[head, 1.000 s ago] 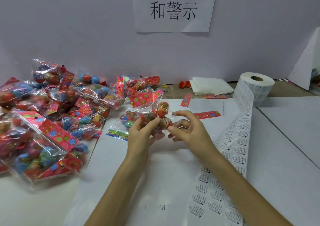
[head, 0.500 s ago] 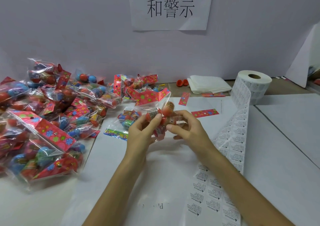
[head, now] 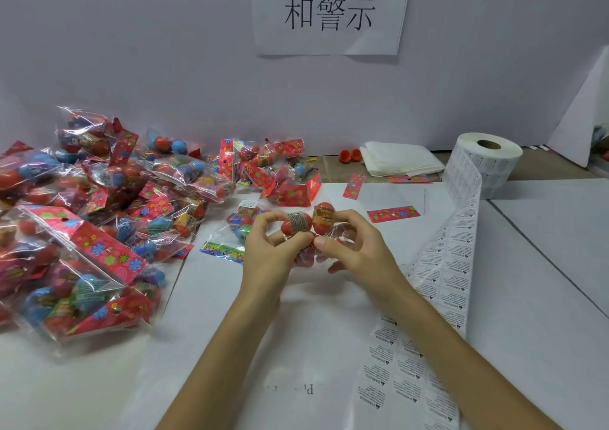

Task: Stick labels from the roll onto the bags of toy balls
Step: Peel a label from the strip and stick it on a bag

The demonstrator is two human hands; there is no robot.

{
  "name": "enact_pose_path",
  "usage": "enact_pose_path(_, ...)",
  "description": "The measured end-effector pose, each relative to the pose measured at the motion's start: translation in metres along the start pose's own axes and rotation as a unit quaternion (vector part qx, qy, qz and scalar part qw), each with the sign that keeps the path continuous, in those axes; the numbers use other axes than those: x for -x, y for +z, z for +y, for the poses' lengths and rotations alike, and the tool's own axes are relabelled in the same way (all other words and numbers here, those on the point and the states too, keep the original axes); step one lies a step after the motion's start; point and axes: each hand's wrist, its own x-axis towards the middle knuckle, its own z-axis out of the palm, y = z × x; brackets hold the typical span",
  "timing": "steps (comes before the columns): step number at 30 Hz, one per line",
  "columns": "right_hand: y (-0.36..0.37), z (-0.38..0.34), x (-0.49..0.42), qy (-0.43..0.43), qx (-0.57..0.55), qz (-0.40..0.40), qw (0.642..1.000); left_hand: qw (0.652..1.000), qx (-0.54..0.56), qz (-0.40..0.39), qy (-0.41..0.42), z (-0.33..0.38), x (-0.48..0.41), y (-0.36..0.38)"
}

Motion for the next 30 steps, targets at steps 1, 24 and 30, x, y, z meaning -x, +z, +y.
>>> enact_pose_path(1, 0.000, 0.000, 0.000, 0.002, 0.000, 0.003, 1.000, 1.000, -0.005, -0.004, 0.007, 0.001, 0.000, 0.000)
enact_pose_path(24, -0.013, -0.001, -0.004, 0.035, -0.082, -0.044, 0.995, 0.989, -0.114, -0.026, 0.089, -0.002, 0.009, 0.008)
enact_pose_path(30, -0.008, -0.003, -0.002, 0.119, -0.072, -0.028, 0.990, 0.990, -0.097, -0.008, 0.098, 0.003, 0.007, 0.005)
